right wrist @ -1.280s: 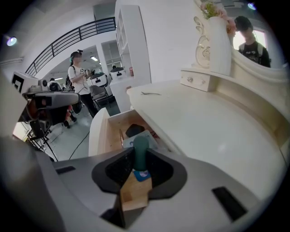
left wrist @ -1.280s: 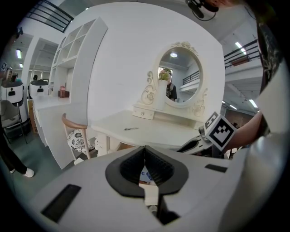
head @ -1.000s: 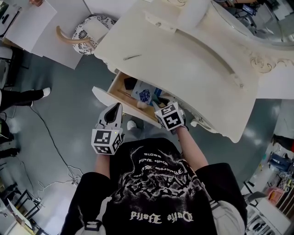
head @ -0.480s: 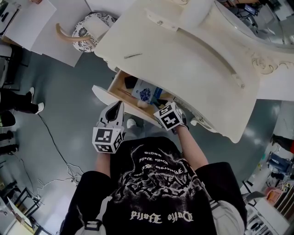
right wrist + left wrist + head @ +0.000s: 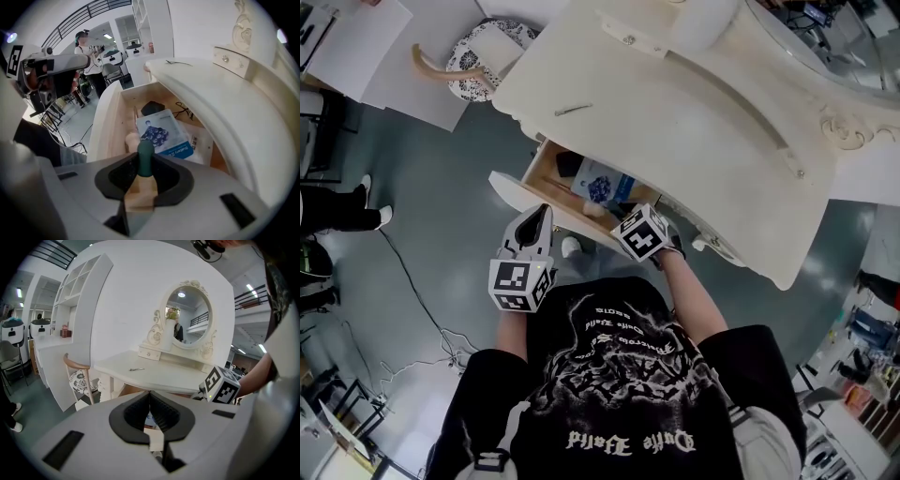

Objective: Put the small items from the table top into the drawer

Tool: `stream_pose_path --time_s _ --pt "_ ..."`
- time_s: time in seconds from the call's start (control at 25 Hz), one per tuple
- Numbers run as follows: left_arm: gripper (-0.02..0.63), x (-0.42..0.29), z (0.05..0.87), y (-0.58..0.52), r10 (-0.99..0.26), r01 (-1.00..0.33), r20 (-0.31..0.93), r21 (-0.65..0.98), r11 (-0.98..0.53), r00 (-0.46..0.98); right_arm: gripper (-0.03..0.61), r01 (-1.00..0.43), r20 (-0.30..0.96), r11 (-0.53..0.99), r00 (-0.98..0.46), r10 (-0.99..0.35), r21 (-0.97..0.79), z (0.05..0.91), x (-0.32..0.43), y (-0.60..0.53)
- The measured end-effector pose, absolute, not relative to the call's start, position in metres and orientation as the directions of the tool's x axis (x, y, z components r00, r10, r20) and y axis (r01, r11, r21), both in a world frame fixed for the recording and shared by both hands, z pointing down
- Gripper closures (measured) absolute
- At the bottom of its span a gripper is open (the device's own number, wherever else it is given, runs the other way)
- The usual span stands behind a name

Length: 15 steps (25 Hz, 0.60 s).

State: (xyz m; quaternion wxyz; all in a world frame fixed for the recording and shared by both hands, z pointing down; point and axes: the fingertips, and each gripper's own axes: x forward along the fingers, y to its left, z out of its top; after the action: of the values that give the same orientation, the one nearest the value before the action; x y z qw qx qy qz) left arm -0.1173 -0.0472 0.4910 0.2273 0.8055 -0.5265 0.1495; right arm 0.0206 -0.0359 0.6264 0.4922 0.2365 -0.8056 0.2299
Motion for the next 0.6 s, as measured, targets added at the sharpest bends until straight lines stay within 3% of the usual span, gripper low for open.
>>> stream_pose_path --time_s 0.6 --pt "0.598 -0.137 0.493 -0.053 -0.79 -0.934 0.498 0.197 -0.3 0.358 0.476 -0.47 0.938 0.876 -0.34 -0.066 -0.109 0.64 0.012 -0.038"
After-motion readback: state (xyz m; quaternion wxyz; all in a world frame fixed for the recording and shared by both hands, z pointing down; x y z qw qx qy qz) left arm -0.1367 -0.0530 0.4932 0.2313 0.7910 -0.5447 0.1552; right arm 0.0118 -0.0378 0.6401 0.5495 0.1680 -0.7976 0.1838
